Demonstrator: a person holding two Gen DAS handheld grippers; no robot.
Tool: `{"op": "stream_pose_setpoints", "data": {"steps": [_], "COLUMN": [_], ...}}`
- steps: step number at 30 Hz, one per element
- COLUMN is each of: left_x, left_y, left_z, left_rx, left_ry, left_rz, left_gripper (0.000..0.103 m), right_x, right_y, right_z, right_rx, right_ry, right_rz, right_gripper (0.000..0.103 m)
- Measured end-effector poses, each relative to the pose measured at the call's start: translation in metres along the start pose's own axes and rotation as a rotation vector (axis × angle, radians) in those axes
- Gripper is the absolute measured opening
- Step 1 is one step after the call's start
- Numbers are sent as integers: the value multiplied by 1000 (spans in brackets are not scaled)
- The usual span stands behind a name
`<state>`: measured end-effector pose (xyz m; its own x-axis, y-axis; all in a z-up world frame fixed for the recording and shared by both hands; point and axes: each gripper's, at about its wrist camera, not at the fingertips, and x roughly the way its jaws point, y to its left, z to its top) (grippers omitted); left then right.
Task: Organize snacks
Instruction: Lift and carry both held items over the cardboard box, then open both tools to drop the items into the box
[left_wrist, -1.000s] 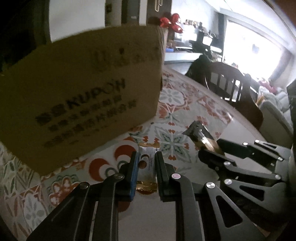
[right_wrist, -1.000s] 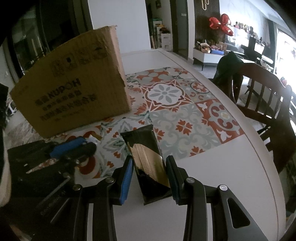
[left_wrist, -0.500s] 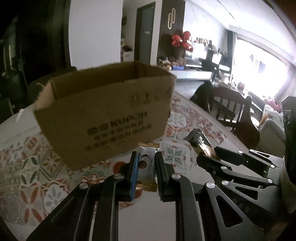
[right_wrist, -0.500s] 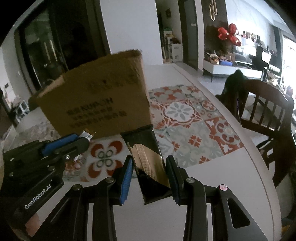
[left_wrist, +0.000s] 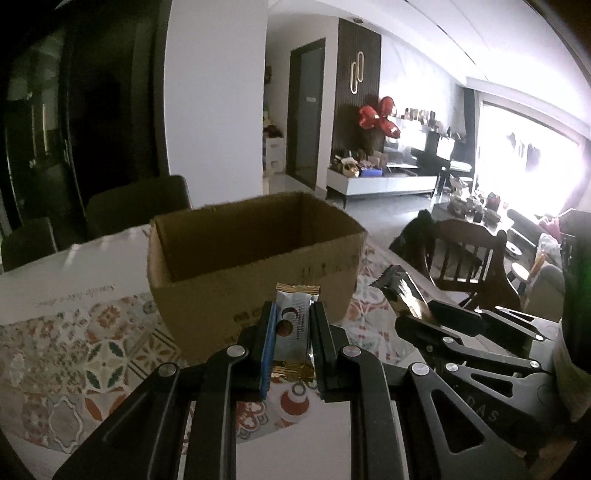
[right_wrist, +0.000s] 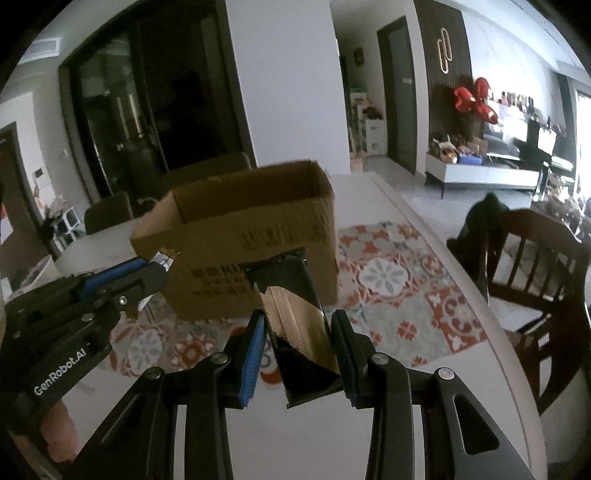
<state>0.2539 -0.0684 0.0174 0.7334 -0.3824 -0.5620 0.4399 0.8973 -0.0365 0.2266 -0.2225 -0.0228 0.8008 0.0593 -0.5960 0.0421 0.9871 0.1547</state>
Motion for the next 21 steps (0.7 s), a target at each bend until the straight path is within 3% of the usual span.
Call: {"op": "stream_pose_setpoints", "data": {"steps": [14, 21], "left_x": [-5, 7], "left_y": [19, 30], "left_z": [39, 61], "left_rx": [13, 5], "left_ry": [-81, -84], "left_rz": [85, 98], "left_gripper": [19, 19], "right_x": [12, 24], "right_y": [10, 15], "right_z": [54, 84], "right_rx": [-72, -122], "right_ry": [-74, -105], "right_rz": [47, 83], "right_gripper": [37, 37]}}
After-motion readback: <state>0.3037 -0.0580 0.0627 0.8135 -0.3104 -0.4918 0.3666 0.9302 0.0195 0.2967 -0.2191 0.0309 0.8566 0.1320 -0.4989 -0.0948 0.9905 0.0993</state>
